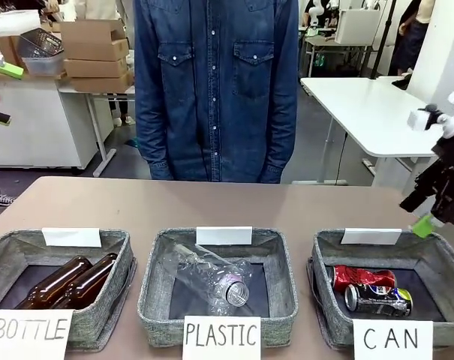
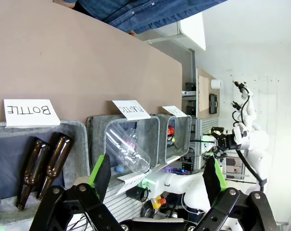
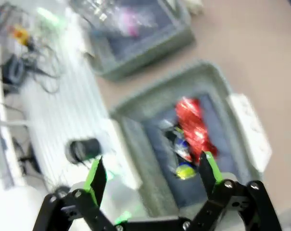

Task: Sort the can waste into the basket.
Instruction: Pick up the can waste from the table and place it in the right Fabric basket.

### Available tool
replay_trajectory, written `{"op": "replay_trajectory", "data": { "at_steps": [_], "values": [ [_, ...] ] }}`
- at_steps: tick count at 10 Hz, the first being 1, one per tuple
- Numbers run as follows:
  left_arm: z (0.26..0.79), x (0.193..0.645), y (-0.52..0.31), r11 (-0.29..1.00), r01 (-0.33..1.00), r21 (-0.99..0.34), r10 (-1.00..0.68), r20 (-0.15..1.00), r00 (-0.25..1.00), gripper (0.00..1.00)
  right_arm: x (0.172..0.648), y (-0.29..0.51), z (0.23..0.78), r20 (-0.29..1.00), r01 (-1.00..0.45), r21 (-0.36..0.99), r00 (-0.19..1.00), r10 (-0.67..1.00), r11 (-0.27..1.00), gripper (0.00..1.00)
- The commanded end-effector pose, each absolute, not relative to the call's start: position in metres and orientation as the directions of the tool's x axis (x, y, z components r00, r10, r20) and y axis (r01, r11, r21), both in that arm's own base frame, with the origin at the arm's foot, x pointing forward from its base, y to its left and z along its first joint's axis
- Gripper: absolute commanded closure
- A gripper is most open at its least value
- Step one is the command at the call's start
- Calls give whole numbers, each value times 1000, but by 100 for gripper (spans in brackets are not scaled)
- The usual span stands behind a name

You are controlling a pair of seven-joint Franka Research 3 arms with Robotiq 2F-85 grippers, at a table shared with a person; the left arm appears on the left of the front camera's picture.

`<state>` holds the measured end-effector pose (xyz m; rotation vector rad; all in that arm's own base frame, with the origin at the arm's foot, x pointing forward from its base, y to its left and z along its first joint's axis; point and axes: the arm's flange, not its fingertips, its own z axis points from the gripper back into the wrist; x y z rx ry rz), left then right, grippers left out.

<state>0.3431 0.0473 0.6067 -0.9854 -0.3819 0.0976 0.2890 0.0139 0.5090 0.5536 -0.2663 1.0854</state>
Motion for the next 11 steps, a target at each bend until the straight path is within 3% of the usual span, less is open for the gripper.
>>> {"op": "replay_trajectory", "data": {
  "at_steps": [1, 2, 4, 6, 8, 9, 11],
  "values": [
    [606, 342, 50, 560, 108, -822, 235, 282, 930, 0, 305, 12, 540, 499, -492, 866, 860, -105, 85, 0],
    [606, 342, 50, 560, 108, -822, 235, 282, 930, 0, 314, 9, 546, 323, -342, 940, 897, -301, -11, 0],
    [606, 342, 50, 560, 108, -822, 235, 282, 930, 0, 326, 6, 546, 62, -168, 955, 919, -389, -245, 0],
    [606, 342, 50, 560, 108, -822, 235, 282, 930, 0, 345, 9, 539, -86, -62, 963, 851, -518, -261, 0],
    [606, 342, 50, 560, 108, -822, 235, 282, 930, 0, 359, 14, 533, -4, -115, 981, 794, -608, -155, 0],
    [606, 342, 50, 560, 108, -822, 235, 282, 930, 0, 354, -5, 529, 360, -364, 930, 930, 73, 53, 0],
    [606, 342, 50, 560, 108, -822, 235, 282, 930, 0, 354, -5, 529, 360, -364, 930, 930, 73, 53, 0]
  ]
}}
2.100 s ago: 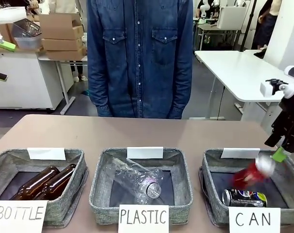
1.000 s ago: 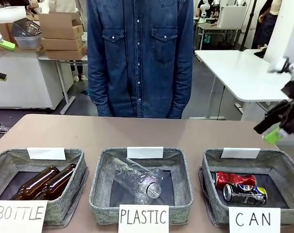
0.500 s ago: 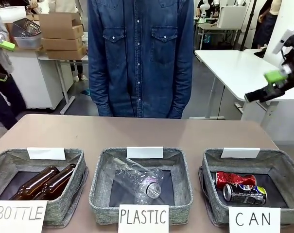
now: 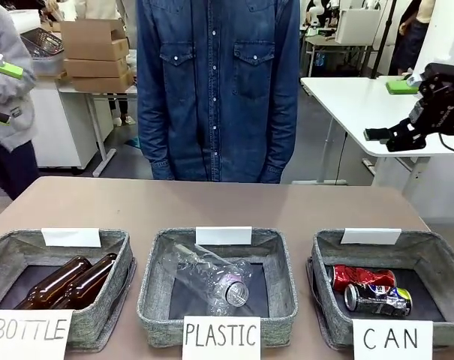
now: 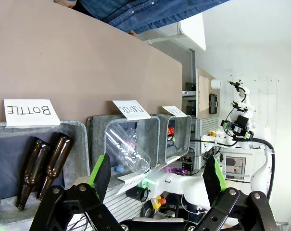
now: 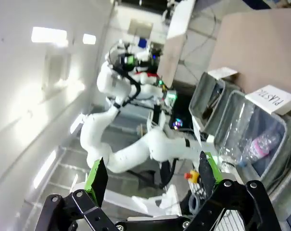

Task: Sort the can waste into the basket.
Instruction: Pick up the can waste from the table and place it in the right Fabric basket.

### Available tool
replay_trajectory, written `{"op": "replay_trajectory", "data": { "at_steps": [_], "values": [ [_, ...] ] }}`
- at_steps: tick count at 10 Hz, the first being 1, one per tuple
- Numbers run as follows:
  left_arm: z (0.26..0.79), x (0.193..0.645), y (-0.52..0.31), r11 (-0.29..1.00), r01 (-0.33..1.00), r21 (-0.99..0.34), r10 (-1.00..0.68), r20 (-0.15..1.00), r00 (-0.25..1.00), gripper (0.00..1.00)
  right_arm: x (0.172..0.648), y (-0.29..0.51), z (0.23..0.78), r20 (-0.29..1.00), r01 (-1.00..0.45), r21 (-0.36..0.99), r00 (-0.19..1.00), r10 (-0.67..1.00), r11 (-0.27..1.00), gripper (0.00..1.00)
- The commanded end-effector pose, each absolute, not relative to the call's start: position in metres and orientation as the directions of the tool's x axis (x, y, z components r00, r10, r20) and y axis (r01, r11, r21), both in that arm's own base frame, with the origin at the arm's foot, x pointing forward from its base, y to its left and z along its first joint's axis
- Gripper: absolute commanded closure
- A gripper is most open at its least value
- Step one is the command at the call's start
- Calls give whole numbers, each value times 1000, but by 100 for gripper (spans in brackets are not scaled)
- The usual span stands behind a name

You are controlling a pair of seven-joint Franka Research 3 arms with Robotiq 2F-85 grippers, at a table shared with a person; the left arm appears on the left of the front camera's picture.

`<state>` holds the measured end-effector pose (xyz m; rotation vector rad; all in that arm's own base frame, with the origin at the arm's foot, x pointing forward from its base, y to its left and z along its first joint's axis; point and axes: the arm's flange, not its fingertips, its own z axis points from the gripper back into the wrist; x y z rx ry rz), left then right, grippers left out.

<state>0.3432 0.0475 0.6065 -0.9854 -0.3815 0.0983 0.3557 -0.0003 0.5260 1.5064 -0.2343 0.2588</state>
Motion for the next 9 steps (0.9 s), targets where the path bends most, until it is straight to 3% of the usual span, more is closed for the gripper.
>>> {"op": "replay_trajectory", "data": {
  "at_steps": [1, 9],
  "values": [
    [606, 342, 50, 560, 108, -822, 235, 282, 930, 0, 354, -5, 529, 360, -364, 930, 930, 73, 53, 0],
    [606, 342, 50, 560, 108, -822, 235, 282, 930, 0, 354, -5, 529, 360, -364, 930, 930, 73, 53, 0]
  ]
}}
